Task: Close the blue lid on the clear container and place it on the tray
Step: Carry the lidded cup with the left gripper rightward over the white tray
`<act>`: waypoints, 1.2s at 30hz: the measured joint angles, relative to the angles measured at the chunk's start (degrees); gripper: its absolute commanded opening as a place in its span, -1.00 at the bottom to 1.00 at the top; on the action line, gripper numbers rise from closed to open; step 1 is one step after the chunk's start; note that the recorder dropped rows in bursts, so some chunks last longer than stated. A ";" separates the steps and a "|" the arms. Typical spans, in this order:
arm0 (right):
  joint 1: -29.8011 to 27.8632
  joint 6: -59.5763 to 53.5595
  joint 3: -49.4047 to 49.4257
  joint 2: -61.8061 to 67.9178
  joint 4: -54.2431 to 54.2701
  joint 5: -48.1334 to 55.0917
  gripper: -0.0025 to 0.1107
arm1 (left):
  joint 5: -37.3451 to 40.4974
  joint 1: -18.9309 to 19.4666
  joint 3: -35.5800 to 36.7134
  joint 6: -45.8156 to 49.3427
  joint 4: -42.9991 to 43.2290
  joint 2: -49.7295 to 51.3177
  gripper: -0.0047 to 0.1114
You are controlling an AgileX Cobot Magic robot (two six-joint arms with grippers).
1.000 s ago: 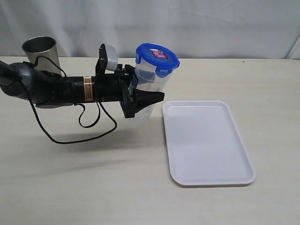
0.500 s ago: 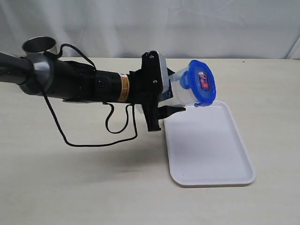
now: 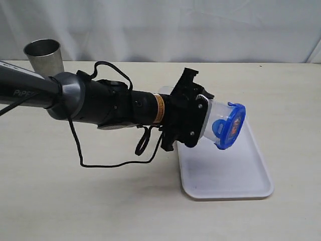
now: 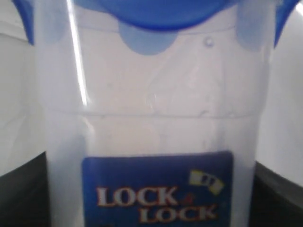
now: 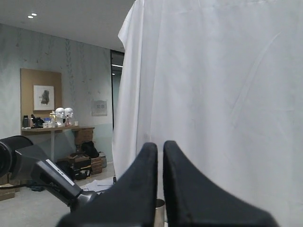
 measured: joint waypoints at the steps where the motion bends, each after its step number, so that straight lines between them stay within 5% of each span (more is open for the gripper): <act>1: 0.00 0.00 0.00 0.00 0.00 0.11 -0.88 | 0.62 -0.45 0.00 3.87 -1.36 0.00 -0.92; 10: 0.00 0.00 0.00 0.00 0.14 0.11 -0.88 | 1.25 -1.11 0.00 39.33 -20.43 0.00 -0.92; 16: 0.00 0.00 0.00 0.00 0.14 0.23 -0.88 | -2.82 -1.11 0.00 55.27 -23.02 0.00 -0.92; 32: 0.00 0.00 0.00 0.00 0.38 0.33 -0.88 | -5.75 -1.11 0.00 57.81 -23.17 0.00 -0.92; 36: 0.00 0.00 0.00 0.00 0.38 0.33 -0.88 | -5.75 -1.15 0.00 48.50 -24.75 0.00 -0.92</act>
